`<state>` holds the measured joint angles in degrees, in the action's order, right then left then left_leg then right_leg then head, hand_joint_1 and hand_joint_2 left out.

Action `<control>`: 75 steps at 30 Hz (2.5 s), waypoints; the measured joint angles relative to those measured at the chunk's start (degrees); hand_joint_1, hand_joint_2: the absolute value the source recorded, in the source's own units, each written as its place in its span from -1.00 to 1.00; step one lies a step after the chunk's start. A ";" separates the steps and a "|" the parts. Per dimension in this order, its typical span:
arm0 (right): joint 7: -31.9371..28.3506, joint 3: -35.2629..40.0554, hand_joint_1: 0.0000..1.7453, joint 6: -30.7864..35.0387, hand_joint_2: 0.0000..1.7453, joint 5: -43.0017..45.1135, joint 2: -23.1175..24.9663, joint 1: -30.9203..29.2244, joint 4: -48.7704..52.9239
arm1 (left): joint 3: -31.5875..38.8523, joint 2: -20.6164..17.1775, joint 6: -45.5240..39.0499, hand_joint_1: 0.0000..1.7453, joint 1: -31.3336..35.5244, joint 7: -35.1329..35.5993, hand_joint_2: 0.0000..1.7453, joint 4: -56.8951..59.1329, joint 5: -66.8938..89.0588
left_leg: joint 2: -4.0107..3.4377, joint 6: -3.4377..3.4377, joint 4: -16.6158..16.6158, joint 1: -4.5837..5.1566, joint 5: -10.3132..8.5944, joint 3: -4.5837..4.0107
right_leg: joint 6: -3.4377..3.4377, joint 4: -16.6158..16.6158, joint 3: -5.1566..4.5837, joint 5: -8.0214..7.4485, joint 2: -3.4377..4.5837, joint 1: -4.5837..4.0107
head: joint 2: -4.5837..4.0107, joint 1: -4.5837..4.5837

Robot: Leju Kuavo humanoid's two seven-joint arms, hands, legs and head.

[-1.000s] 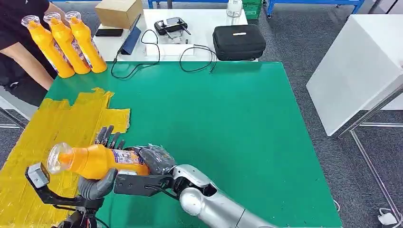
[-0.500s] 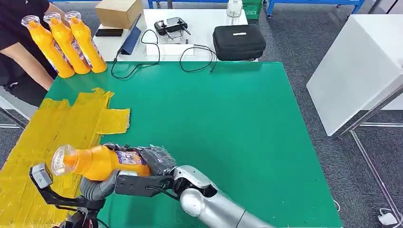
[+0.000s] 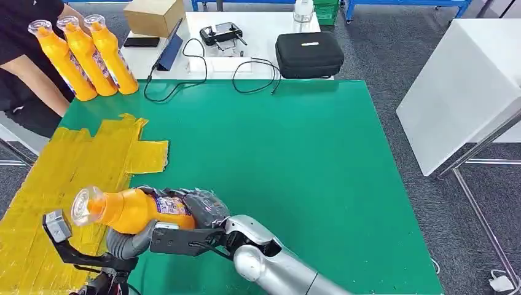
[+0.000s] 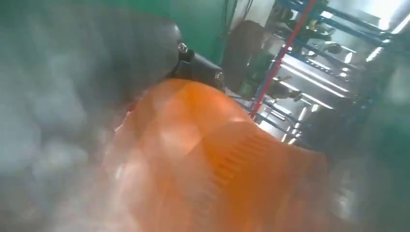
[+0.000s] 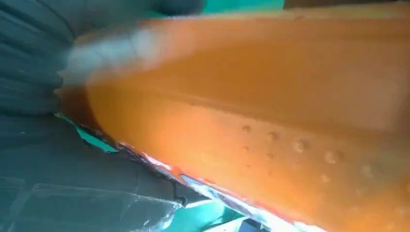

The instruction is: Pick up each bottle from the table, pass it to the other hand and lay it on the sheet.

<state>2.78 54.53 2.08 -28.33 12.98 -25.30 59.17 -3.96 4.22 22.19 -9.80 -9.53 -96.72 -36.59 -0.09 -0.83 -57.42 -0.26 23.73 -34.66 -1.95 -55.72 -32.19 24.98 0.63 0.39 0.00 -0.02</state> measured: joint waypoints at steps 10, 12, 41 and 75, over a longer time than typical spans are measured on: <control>-0.79 -0.33 -1.00 2.71 -1.00 1.14 -0.85 0.32 -0.20 | -0.48 0.02 -3.37 1.00 0.18 -1.80 1.00 -0.68 3.63 | 0.00 0.00 0.00 0.00 0.00 0.00 | 0.00 0.00 0.00 0.00 0.00 0.00 | 0.00 0.04; -0.77 -0.70 -1.00 3.65 -1.00 1.47 -1.16 0.89 -0.11 | -0.46 0.02 -4.37 1.00 0.37 -2.30 1.00 -1.22 4.83 | 0.01 0.00 0.00 0.00 0.00 0.00 | 0.00 0.00 0.01 0.00 -0.01 0.00 | 0.00 0.04; -0.57 -5.55 -1.00 4.55 -1.00 2.01 -5.44 6.07 8.31 | 4.87 1.18 -47.08 1.00 6.75 -14.34 1.00 -3.56 63.39 | 0.03 0.00 0.00 0.00 0.00 -0.01 | 0.00 0.00 0.03 0.00 -0.01 0.00 | 0.00 0.02; -0.15 -2.78 -1.00 0.44 -1.00 6.60 -3.85 5.38 11.45 | 0.37 -14.58 -60.09 1.00 26.19 4.42 1.00 52.23 117.33 | 0.05 0.11 0.02 -0.06 -0.08 0.02 | 0.17 -0.03 0.07 -0.10 -0.03 -0.11 | 0.00 0.00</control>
<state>2.62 51.76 2.51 -21.72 9.14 -19.92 70.62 -3.58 -10.36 -37.90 16.39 -5.11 -44.48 80.74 -0.04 -0.71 -57.40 -0.32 23.65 -34.64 -1.78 -55.75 -32.12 24.88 0.60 0.29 0.00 -0.02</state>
